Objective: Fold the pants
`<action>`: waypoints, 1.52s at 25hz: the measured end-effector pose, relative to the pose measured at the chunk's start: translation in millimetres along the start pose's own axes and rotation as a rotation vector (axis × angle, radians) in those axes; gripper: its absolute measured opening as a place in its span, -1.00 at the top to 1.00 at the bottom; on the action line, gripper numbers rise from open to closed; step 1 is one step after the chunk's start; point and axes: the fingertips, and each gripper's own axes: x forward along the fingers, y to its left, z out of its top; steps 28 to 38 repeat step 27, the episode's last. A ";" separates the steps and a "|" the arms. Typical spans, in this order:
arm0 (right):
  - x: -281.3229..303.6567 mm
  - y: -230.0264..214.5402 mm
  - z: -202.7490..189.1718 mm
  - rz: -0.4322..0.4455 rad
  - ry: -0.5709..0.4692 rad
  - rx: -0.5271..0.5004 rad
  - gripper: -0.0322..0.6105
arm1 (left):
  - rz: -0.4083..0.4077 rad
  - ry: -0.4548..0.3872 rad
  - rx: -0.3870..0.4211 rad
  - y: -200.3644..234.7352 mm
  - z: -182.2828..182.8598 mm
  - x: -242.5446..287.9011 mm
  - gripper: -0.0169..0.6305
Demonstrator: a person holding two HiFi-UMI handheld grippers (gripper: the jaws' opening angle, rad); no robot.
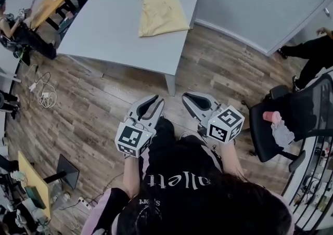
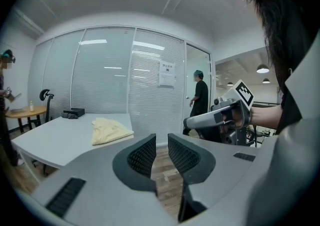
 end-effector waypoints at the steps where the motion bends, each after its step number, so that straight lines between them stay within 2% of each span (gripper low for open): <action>1: -3.3 3.6 -1.3 0.005 0.000 -0.005 0.79 | 0.000 -0.001 0.000 -4.5 -0.5 -2.7 0.66; 7: -17.5 18.9 -5.2 0.030 -0.006 -0.031 0.80 | 0.010 -0.011 0.008 -22.7 -1.5 -14.4 0.66; 19: -22.6 34.2 -6.3 0.067 -0.004 -0.053 0.80 | 0.042 -0.018 0.004 -31.6 -0.6 -30.6 0.66; 38: -28.6 32.8 -12.1 0.075 0.007 -0.051 0.80 | 0.046 -0.014 -0.013 -40.0 -3.4 -31.1 0.66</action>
